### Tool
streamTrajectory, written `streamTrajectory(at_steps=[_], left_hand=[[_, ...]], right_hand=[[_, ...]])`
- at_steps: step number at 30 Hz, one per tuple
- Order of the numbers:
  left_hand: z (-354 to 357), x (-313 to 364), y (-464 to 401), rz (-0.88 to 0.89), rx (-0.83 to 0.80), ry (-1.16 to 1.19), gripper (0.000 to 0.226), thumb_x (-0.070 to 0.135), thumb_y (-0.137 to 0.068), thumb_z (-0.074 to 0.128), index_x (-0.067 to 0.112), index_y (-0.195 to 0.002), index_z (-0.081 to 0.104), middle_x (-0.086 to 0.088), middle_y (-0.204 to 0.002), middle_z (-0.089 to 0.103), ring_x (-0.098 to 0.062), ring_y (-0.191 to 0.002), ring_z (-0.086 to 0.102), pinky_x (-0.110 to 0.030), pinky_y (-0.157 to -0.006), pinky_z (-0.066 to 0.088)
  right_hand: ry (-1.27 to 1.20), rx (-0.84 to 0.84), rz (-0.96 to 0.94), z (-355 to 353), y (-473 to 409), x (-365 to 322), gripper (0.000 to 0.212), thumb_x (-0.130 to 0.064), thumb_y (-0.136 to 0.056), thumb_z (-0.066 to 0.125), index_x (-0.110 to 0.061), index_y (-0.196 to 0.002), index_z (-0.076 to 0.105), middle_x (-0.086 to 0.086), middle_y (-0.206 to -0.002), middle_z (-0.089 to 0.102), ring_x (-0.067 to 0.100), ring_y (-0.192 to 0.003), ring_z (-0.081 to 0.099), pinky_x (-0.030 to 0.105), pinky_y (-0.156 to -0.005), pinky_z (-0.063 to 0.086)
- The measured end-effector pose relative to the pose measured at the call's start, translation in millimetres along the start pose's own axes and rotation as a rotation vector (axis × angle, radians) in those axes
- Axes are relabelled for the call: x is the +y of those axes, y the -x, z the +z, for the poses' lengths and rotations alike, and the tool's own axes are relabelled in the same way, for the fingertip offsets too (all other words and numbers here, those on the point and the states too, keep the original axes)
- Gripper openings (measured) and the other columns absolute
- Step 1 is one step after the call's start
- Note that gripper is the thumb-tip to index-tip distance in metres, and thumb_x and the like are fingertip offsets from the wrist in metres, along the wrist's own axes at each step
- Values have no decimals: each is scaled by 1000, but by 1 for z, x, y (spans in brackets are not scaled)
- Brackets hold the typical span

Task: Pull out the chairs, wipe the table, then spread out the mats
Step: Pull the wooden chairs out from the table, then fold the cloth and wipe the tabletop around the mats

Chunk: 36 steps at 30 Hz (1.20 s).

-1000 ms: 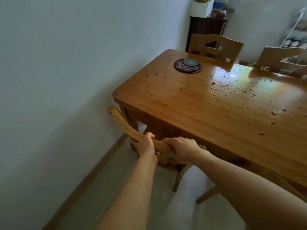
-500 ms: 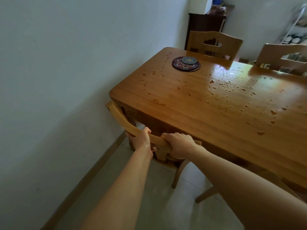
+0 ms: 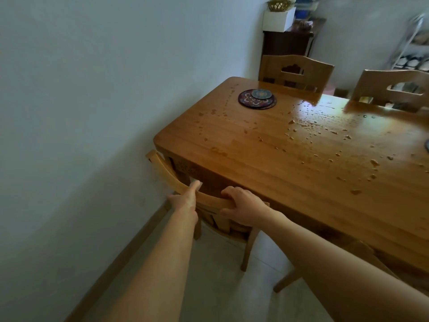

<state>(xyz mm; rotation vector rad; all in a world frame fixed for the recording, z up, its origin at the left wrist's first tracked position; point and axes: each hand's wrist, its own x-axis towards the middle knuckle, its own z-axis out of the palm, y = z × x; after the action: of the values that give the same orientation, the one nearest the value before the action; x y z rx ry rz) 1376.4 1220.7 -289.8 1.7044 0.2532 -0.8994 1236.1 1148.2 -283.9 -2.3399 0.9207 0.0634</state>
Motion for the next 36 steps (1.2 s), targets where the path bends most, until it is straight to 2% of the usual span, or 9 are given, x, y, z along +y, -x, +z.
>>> streamTrajectory(at_steps=[3,6,9,12,15,21,29,33,36], left_hand=[[-5,15,7,65,71,-59,98,33,-82,75,27,-154,8,-14,-154,29,-39,-136,37,-52,-108,36],[-7,33,17,163,96,-89,89,37,-80,71,30,-152,20,-11,-154,26,-38,-135,37,-55,-104,41],[-5,48,34,268,-20,-83,67,34,-85,65,24,-145,38,-7,-149,39,-32,-133,41,-50,-104,40],[2,61,64,309,-185,-42,54,28,-94,58,22,-145,43,-5,-151,40,-29,-138,38,-46,-108,36],[3,72,98,343,-357,70,44,23,-97,55,16,-140,47,-6,-147,45,-25,-135,43,-46,-111,38],[8,72,156,354,-594,245,11,26,-96,57,22,-106,59,0,-117,65,-19,-111,61,-44,-101,48],[27,53,232,197,-957,348,28,21,-97,51,17,-124,58,-3,-113,70,-21,-103,69,-39,-91,53],[43,42,269,179,-1055,325,22,22,-96,51,17,-115,61,-4,-114,72,-22,-97,72,-41,-92,54],[63,27,301,184,-1122,313,23,22,-96,50,17,-116,61,-4,-117,71,-22,-98,72,-39,-90,55]], right_hand=[[-239,107,49,-11,13,1,46,-35,-92,62,-21,-135,52,-6,-126,57,14,-117,55,27,-94,47],[-576,309,141,-30,32,-6,38,-27,-95,60,-19,-133,55,-4,-124,60,12,-115,56,27,-93,49],[-808,505,204,-52,51,-14,30,-23,-97,58,-17,-126,59,-2,-115,64,14,-107,62,35,-92,54],[-965,644,231,-73,75,-18,24,-20,-97,57,-16,-120,61,2,-109,66,16,-95,67,34,-83,58],[-1031,744,226,-91,99,-23,17,-20,-98,56,-19,-113,64,3,-108,67,18,-93,69,34,-81,59],[-1130,978,174,-118,167,-32,18,-19,-100,52,-15,-113,63,6,-105,70,22,-93,71,34,-81,59],[-1223,1271,164,-136,261,-22,20,-21,-102,48,-15,-109,65,7,-104,73,23,-91,73,37,-83,59],[-1256,1412,134,-150,311,-6,22,-18,-103,43,-14,-107,65,9,-103,73,24,-90,73,42,-86,58],[-1260,1531,121,-160,356,15,23,-20,-103,43,-13,-109,64,9,-102,74,24,-90,73,39,-83,59]])
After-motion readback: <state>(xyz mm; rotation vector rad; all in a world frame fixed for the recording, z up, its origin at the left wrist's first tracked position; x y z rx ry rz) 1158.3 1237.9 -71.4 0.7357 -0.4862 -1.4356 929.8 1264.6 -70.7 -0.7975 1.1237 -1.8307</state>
